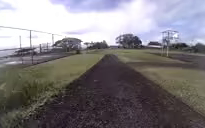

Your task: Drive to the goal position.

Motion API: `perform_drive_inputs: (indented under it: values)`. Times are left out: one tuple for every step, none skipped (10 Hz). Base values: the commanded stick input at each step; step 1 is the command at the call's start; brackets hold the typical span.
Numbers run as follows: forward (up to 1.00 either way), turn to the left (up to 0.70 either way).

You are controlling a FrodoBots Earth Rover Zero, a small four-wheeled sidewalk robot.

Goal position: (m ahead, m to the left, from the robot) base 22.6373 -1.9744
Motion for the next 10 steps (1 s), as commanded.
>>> perform_drive_inputs:
  values:
    - [0.5,0.0]
    - [0.5,0.0]
    - [0.5,0.0]
    - [0.5,0.0]
    - [0.5,0.0]
    - [0.5,0.0]
    - [0.5,0.0]
    - [0.5,0.0]
    - [0.5,0.0]
    - [0.5,0.0]
